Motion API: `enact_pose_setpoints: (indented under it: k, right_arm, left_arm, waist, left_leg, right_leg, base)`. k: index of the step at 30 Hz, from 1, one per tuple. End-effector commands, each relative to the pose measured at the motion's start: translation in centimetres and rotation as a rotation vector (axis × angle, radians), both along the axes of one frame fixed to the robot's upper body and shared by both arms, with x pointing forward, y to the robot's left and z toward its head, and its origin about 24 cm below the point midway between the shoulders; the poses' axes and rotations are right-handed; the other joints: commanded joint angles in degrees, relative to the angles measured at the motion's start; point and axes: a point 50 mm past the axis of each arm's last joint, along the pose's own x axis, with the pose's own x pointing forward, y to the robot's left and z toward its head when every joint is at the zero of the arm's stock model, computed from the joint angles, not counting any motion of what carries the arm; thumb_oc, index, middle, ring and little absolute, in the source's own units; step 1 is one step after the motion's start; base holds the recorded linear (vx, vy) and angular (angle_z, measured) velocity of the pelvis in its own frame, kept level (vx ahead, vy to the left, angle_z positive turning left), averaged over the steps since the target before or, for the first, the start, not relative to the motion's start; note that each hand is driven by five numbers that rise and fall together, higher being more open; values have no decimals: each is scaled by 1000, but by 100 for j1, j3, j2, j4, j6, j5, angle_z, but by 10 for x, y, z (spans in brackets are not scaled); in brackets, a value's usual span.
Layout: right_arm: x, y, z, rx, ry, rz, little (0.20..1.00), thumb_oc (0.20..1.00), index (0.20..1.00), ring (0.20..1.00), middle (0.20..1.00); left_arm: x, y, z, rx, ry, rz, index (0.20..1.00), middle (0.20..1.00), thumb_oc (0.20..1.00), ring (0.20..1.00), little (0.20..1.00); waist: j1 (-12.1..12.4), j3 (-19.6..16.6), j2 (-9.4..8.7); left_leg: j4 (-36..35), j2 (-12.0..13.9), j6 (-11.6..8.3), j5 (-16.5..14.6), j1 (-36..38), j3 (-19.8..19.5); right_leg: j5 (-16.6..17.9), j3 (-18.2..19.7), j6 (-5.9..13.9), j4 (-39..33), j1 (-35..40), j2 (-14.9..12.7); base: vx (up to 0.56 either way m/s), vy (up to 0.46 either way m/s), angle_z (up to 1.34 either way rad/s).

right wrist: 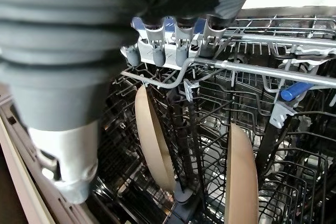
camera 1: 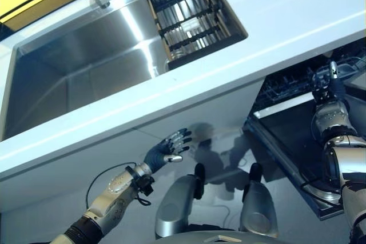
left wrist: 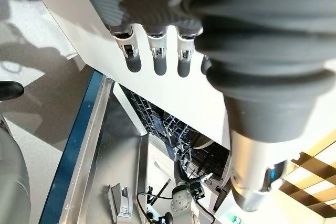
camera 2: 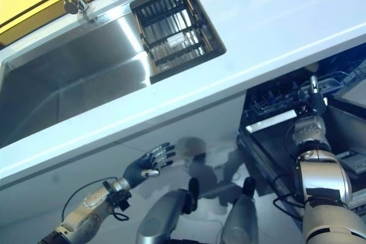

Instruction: Pick up plates and place into dishwasher.

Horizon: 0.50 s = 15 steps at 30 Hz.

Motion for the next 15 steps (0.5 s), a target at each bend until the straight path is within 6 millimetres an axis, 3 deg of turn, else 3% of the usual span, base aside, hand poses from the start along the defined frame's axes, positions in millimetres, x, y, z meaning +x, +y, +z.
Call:
enact_pose_setpoints:
  k: [1,9,15]
  right_arm:
    - [26,29,37,-78,-137,136,1000,1000,1000,1000,1000]
    - [28,28,51,-66,-227,192,1000,1000,1000,1000,1000]
    - [25,24,50,-31,-271,191,1000,1000,1000,1000,1000]
  left_arm:
    - [-2,-1,20,-78,-60,8,1000,1000,1000,1000,1000]
    - [-4,8,19,-64,-66,-8,1000,1000,1000,1000,1000]
    - [-4,11,22,-62,-95,-15,1000,1000,1000,1000,1000]
  waist:
    - [411,-337,7]
    - [581,-361,-70]
    - [647,-369,-165]
  left_leg:
    - [-191,468,-322,382,-407,-462]
    - [-385,446,-334,512,-467,-620]
    - [-514,429,-296,557,-502,-602]
  right_leg:
    - [-487,90,-78,332,7,93]
    - [-475,-58,-81,264,-14,132]
    - [-440,-144,-66,186,-30,132]
  base:
    - [-18,4,14]
    - [-14,-15,14]
    - [-56,-8,2]
